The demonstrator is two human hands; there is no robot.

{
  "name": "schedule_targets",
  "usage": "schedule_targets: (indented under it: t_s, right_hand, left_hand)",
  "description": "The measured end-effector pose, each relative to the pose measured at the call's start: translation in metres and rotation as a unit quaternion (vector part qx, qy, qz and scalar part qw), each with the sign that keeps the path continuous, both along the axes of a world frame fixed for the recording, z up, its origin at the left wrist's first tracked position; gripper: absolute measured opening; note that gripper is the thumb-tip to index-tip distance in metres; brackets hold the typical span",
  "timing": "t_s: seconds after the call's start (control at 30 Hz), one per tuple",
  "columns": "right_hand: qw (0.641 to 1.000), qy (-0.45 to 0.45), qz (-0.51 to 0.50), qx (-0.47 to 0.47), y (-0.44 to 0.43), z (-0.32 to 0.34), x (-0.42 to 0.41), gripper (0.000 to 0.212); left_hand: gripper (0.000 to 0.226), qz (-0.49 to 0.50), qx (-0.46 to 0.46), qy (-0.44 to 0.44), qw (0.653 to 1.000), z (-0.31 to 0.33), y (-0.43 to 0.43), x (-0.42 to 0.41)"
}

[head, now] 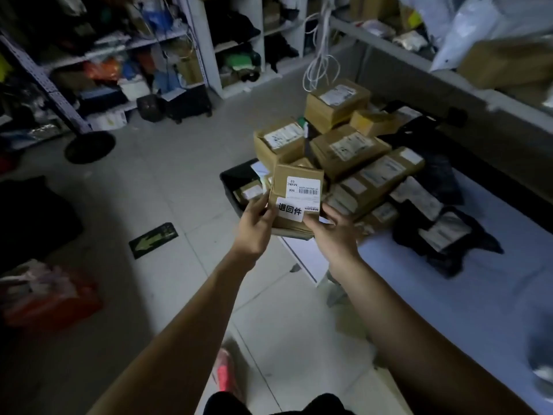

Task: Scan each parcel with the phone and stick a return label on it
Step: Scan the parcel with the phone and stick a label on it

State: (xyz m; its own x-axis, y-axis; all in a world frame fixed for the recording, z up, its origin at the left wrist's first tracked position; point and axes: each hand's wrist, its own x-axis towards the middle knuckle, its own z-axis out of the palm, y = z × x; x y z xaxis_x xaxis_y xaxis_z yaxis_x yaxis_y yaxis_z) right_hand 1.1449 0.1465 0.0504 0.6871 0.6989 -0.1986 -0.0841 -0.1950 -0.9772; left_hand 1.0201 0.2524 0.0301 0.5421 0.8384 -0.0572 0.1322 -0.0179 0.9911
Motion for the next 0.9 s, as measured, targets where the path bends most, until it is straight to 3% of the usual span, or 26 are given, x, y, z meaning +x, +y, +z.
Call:
schedule_targets:
  t_s: [0.17, 0.3, 0.4, 0.5, 0.63, 0.77, 0.9]
  right_hand:
    - [0.999, 0.022, -0.009, -0.041, 0.121, -0.019, -0.061, 0.023]
    - [0.996, 0.030, 0.000, -0.089, 0.205, -0.042, -0.095, 0.023]
    - [0.993, 0.030, 0.009, -0.116, 0.269, -0.068, -0.099, 0.015]
    - [0.990, 0.060, 0.014, -0.127, 0.343, -0.100, -0.089, 0.010]
    - [0.985, 0.087, 0.002, -0.146, 0.450, -0.149, -0.065, 0.023]
    - [0.973, 0.127, -0.070, -0.178, 0.547, -0.184, -0.033, 0.025]
    - [0.954, 0.170, -0.172, -0.175, 0.624, -0.212, 0.011, 0.026]
  left_hand:
    - [0.031, 0.010, -0.021, 0.020, 1.000, -0.014, 0.115, -0.066]
    - [0.020, 0.026, -0.042, 0.087, 0.995, -0.035, 0.203, -0.099]
    - [0.029, 0.035, -0.056, 0.130, 0.989, -0.063, 0.270, -0.105]
    - [0.033, 0.017, -0.055, 0.162, 0.985, -0.091, 0.348, -0.095]
    - [0.030, -0.013, -0.034, 0.226, 0.974, -0.130, 0.455, -0.065]
    - [0.038, -0.061, 0.006, 0.294, 0.954, -0.160, 0.554, -0.021]
    - [0.043, -0.169, 0.034, 0.303, 0.937, -0.188, 0.641, 0.040]
